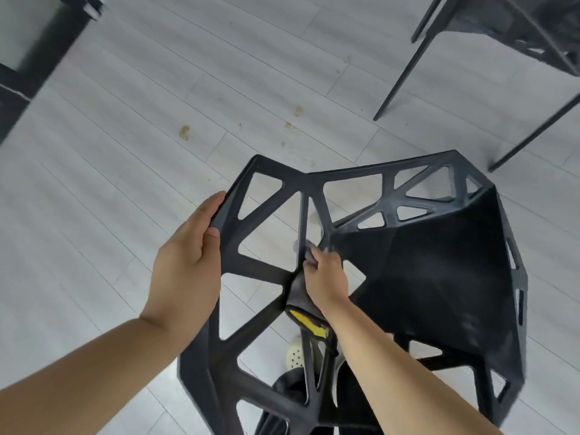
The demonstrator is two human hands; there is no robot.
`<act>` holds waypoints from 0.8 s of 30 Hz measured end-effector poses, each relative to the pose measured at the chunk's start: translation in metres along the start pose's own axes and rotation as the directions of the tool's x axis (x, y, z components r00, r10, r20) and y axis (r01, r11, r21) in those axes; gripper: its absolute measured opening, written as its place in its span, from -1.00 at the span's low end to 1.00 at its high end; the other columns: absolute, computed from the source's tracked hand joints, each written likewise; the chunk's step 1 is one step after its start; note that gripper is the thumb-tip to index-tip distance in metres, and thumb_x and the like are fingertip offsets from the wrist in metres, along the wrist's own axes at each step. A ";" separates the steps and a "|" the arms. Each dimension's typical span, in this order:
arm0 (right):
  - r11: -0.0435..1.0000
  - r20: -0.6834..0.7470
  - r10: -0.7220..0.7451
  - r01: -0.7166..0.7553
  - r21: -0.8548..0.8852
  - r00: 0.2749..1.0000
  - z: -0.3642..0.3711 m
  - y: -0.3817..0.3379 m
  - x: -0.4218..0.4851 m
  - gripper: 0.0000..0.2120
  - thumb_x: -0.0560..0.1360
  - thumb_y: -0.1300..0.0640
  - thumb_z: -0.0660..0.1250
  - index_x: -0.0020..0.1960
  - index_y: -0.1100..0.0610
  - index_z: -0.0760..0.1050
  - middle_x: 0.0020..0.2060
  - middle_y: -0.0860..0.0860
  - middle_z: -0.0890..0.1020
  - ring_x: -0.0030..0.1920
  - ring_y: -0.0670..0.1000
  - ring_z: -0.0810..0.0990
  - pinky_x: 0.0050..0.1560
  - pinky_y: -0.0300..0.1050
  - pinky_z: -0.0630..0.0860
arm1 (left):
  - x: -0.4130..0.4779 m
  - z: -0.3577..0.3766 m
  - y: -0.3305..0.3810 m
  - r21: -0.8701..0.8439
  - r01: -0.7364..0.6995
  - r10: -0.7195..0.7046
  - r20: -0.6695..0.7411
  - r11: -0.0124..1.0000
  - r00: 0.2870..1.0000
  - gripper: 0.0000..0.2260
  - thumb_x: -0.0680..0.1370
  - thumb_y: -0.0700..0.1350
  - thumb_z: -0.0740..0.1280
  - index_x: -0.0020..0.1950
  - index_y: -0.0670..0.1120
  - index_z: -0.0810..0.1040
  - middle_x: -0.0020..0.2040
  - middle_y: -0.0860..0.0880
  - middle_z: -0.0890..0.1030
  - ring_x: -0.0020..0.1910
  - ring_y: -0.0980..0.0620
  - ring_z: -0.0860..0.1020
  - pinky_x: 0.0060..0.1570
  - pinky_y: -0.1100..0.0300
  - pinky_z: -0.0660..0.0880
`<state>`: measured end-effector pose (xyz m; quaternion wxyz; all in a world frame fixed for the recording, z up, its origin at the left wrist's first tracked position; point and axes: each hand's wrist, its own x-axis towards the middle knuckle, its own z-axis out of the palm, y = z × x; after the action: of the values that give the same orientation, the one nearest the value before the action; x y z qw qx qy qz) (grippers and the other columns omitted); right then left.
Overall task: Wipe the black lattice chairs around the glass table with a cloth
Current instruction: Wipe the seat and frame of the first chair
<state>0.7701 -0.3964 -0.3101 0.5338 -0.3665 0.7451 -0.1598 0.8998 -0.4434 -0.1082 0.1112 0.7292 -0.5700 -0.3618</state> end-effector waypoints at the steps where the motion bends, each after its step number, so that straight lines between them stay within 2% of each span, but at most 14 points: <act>1: 1.000 0.005 0.009 -0.009 0.015 1.000 -0.001 -0.005 -0.016 -0.62 0.62 0.08 0.12 0.44 -0.03 0.30 0.24 0.08 0.42 0.17 0.08 0.52 0.07 -0.18 0.44 | -0.001 0.000 0.000 -0.002 -0.003 0.003 0.002 1.000 1.000 -0.58 0.64 -0.13 0.01 0.42 0.28 0.27 0.36 0.26 0.41 0.26 0.17 0.45 0.22 0.26 0.40; 2: 0.999 0.009 0.031 -0.031 0.037 0.999 -0.002 -0.010 -0.030 -0.61 0.62 0.08 0.12 0.45 0.01 0.28 0.25 0.07 0.43 0.19 0.06 0.51 0.05 -0.22 0.42 | -0.001 0.000 0.000 -0.001 -0.005 0.005 0.004 1.000 1.000 -0.58 0.64 -0.13 0.01 0.43 0.28 0.26 0.36 0.27 0.39 0.26 0.22 0.44 0.19 0.34 0.37; 4: 0.995 0.013 0.047 -0.048 0.090 0.999 -0.002 -0.019 -0.053 -0.61 0.62 0.08 0.14 0.44 0.06 0.27 0.26 0.02 0.45 0.21 0.01 0.51 0.03 -0.30 0.39 | -0.001 -0.001 0.001 0.011 -0.009 0.009 0.007 1.000 1.000 -0.58 0.65 -0.13 0.01 0.44 0.26 0.25 0.34 0.26 0.41 0.13 0.31 0.47 0.03 0.46 0.35; 5: 0.992 0.010 0.047 -0.048 0.118 0.999 -0.001 -0.025 -0.059 -0.60 0.62 0.07 0.15 0.44 0.07 0.26 0.27 0.00 0.45 0.24 0.00 0.49 0.04 -0.31 0.38 | -0.001 -0.001 0.000 0.016 -0.013 0.013 0.007 1.000 1.000 -0.58 0.65 -0.13 0.01 0.44 0.26 0.25 0.33 0.24 0.42 0.09 0.28 0.49 0.00 0.45 0.36; 7: 0.984 -0.023 0.062 -0.057 0.166 0.998 -0.002 -0.037 -0.057 -0.62 0.61 0.08 0.15 0.41 0.10 0.29 0.27 -0.01 0.47 0.24 0.00 0.49 0.03 -0.31 0.38 | 0.000 -0.001 -0.001 0.015 -0.023 0.023 0.002 1.000 1.000 -0.58 0.65 -0.12 0.01 0.45 0.25 0.24 0.35 0.23 0.40 0.16 0.19 0.47 0.06 0.38 0.35; 11: 0.960 -0.074 0.145 -0.122 0.253 0.987 -0.010 -0.065 -0.025 -0.73 0.62 0.11 0.14 0.27 0.17 0.38 0.08 0.02 0.55 -0.02 -0.06 0.54 -0.25 -0.46 0.43 | 0.002 -0.002 -0.004 0.022 -0.052 0.052 0.005 0.998 0.999 -0.57 0.65 -0.13 0.01 0.46 0.26 0.21 0.26 0.34 0.32 0.16 0.34 0.29 -0.06 0.58 0.20; 12: 0.961 -0.093 0.156 -0.130 0.246 0.983 -0.012 -0.071 -0.019 -0.75 0.62 0.10 0.14 0.24 0.19 0.39 0.04 0.01 0.56 -0.05 -0.06 0.54 -0.26 -0.44 0.45 | 0.002 -0.002 -0.005 0.029 -0.062 0.061 0.005 0.998 0.998 -0.57 0.65 -0.13 0.01 0.46 0.25 0.21 0.24 0.35 0.31 0.16 0.35 0.27 -0.07 0.61 0.19; 14: 0.960 -0.131 0.166 -0.130 0.248 0.977 -0.016 -0.081 -0.012 -0.76 0.60 0.11 0.13 0.19 0.19 0.41 0.01 0.03 0.57 -0.02 0.01 0.55 -0.10 -0.22 0.51 | 0.004 -0.003 -0.008 0.027 -0.079 0.078 0.008 0.997 0.997 -0.57 0.65 -0.15 0.02 0.47 0.23 0.21 0.25 0.35 0.31 0.17 0.38 0.25 -0.06 0.65 0.18; 15: 0.961 -0.150 0.155 -0.113 0.253 0.977 -0.020 -0.089 -0.008 -0.79 0.60 0.13 0.12 0.15 0.18 0.43 -0.06 0.01 0.56 -0.05 0.01 0.54 -0.09 -0.16 0.49 | 0.005 -0.003 -0.010 0.017 -0.086 0.086 0.015 0.996 0.996 -0.56 0.65 -0.15 0.02 0.47 0.22 0.21 0.26 0.35 0.31 0.18 0.40 0.25 -0.05 0.68 0.18; 18: 0.957 -0.247 0.101 -0.026 0.290 0.964 -0.037 -0.119 0.011 -0.84 0.57 0.20 0.10 -0.05 0.10 0.46 -0.26 -0.08 0.47 -0.20 -0.02 0.44 -0.24 -0.17 0.36 | 0.007 -0.007 -0.012 -0.046 -0.102 0.105 0.057 0.994 0.993 -0.56 0.65 -0.16 0.03 0.48 0.21 0.20 0.28 0.36 0.28 0.21 0.45 0.21 -0.02 0.75 0.13; 20: 0.956 -0.309 0.115 -0.020 0.294 0.944 -0.044 -0.133 0.022 -0.80 0.56 0.19 0.08 -0.02 0.12 0.49 -0.21 -0.03 0.52 -0.20 0.02 0.46 -0.31 -0.15 0.32 | 0.009 -0.009 -0.013 -0.111 -0.099 0.110 0.092 0.989 0.990 -0.56 0.65 -0.17 0.03 0.48 0.21 0.20 0.28 0.37 0.28 0.17 0.50 0.23 0.00 0.76 0.12; 23: 0.935 -0.411 0.130 0.027 0.355 0.902 -0.032 -0.140 0.014 -0.79 0.52 0.27 0.09 -0.10 0.17 0.50 -0.26 0.04 0.49 -0.27 0.02 0.41 -0.27 -0.10 0.34 | 0.013 -0.014 -0.017 -0.212 -0.097 0.133 0.165 0.973 0.977 -0.54 0.64 -0.20 0.04 0.48 0.19 0.19 0.32 0.36 0.25 0.15 0.65 0.16 0.06 0.75 0.07; 24: 0.916 -0.437 0.148 0.044 0.400 0.887 -0.025 -0.141 0.008 -0.79 0.52 0.28 0.10 -0.07 0.16 0.52 -0.25 0.06 0.49 -0.26 0.01 0.43 -0.21 -0.07 0.38 | 0.015 -0.015 -0.019 -0.226 -0.114 0.156 0.179 0.968 0.971 -0.53 0.64 -0.23 0.04 0.49 0.18 0.17 0.34 0.36 0.23 0.17 0.66 0.11 0.10 0.73 0.04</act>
<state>0.7992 -0.5018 -0.2177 0.4101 -0.1813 0.8112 -0.3753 0.9257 -0.4550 -0.1147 0.1571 0.6334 -0.5844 -0.4822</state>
